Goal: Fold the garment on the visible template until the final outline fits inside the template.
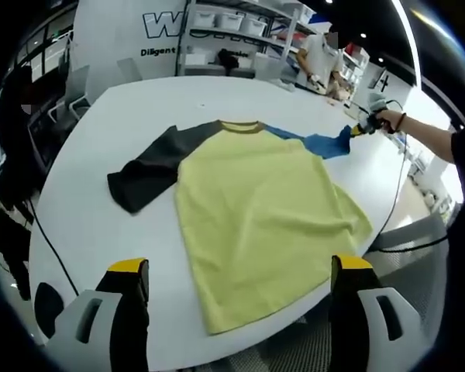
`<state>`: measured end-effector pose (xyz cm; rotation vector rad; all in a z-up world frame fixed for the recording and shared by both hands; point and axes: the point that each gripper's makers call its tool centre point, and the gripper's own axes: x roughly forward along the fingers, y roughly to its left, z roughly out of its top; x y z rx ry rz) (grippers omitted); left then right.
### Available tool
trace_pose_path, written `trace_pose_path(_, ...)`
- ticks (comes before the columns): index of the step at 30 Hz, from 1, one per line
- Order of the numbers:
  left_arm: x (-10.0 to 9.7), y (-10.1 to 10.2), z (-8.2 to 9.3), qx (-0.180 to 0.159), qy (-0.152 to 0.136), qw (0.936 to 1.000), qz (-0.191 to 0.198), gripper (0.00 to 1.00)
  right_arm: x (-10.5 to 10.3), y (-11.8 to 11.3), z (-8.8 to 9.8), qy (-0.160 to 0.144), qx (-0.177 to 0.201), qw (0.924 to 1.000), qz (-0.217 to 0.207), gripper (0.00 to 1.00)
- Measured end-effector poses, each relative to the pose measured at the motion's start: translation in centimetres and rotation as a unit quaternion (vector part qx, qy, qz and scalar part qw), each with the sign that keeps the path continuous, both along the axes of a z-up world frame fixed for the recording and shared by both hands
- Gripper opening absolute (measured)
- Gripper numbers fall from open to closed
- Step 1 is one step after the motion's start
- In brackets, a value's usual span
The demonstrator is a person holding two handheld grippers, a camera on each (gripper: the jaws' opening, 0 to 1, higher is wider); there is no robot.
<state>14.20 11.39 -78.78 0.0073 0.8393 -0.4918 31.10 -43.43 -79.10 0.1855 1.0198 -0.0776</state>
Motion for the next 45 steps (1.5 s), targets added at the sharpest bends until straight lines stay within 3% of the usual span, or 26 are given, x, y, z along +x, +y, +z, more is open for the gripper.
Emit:
trace_pose_path(10,-0.3,0.0,0.1,0.0,0.002,0.9999,-0.017,0.99,2.8,8.4,4.4,-0.035,0.053,0.9944,0.084,0.0)
trace_pose_path(18,-0.4,0.0,0.1,0.002,0.004,0.9997,-0.024,0.99,3.7,16.7,7.3,-0.059,0.088,0.9809,0.163,0.0)
trace_pose_path(23,-0.4,-0.3,0.2,0.0,0.003,0.9994,-0.034,0.99,3.9,20.8,8.4,-0.072,0.088,0.9702,0.214,0.0)
trace_pose_path(27,-0.5,-0.5,0.1,0.002,0.005,0.9992,-0.039,0.99,3.9,22.7,8.4,-0.069,0.076,0.9672,0.232,0.0)
trace_pose_path(35,-0.6,-0.6,0.3,-0.004,0.003,0.9991,-0.042,0.99,4.5,29.6,9.6,-0.083,0.105,0.9524,0.274,0.0)
trace_pose_path(45,-0.9,-0.4,0.2,-0.002,0.004,0.999,-0.044,0.99,3.8,36.2,8.7,-0.072,0.112,0.936,0.326,0.0)
